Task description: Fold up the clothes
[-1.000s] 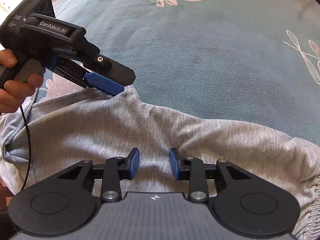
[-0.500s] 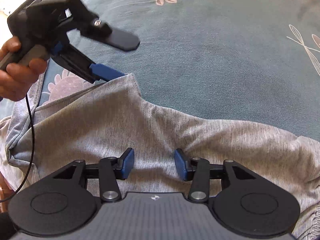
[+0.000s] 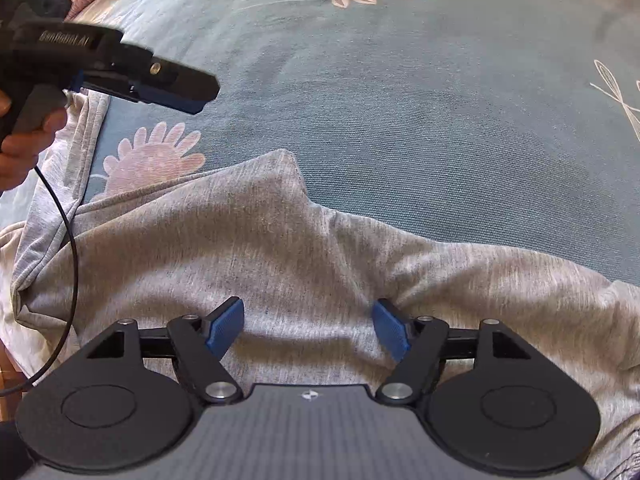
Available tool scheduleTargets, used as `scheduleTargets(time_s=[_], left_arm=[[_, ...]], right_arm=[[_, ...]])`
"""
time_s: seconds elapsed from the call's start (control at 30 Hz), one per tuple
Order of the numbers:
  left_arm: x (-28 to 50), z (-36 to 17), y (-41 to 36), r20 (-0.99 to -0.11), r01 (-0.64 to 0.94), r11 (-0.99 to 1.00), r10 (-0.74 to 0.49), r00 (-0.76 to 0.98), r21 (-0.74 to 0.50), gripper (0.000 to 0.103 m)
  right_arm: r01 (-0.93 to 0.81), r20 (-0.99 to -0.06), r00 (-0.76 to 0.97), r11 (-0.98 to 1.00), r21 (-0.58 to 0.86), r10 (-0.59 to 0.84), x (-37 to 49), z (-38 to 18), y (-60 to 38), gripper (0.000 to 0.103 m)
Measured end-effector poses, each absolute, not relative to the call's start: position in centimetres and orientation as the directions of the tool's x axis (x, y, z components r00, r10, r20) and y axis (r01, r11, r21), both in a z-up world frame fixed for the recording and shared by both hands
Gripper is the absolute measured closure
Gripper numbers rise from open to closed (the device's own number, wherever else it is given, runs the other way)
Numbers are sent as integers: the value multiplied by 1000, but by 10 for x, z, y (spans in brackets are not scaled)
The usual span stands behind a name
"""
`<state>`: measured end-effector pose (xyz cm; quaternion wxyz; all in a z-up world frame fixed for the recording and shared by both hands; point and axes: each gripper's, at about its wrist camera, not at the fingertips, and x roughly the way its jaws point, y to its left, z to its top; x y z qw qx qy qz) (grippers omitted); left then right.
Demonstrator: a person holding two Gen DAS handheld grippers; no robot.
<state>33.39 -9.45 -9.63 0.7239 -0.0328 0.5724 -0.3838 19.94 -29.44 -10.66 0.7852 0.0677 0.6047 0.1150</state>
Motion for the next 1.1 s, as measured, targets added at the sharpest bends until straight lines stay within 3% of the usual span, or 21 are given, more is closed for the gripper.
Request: scheduleTargets(time_s=[0.23,0.43,0.53,0.7,0.87,1.0,1.03,1.07,1.1], left_arm=[[280,-81,-39,-887,585,748,-450,100,-314,35],[259,-60,3,-896,473,832,-410,173,-289,34],[252,-52,32,-890,362,887,-386,241,-287,32],[236,-57,89,-889,124,932,-363,280,-341,30],[209,-66,139,-889,-23,931,-340,305,-364,30],[189,-72,172,-891,-96,924,-324,320,-370,30],[184,-72,178,-892,-102,925,-318,322,-367,30],[180,-73,185,-892,-110,924,-314,326,-366,30],[175,-74,192,-891,-118,923,-310,331,-365,30]], right_arm=[[-138,-942,252,972,192,222,200,-108,-279,14],[-211,-917,318,961,178,240,203,-79,-262,36],[-296,-873,316,912,283,373,211,-62,-241,45],[-329,-747,161,749,575,645,240,-70,-184,45],[-213,-667,9,653,727,745,270,-107,-128,45],[-75,-649,-80,644,761,757,279,-138,-106,43],[-70,-643,-77,639,766,762,278,-137,-103,47],[-73,-641,-66,637,767,765,277,-133,-100,62],[-76,-640,-54,636,768,767,275,-130,-97,70]])
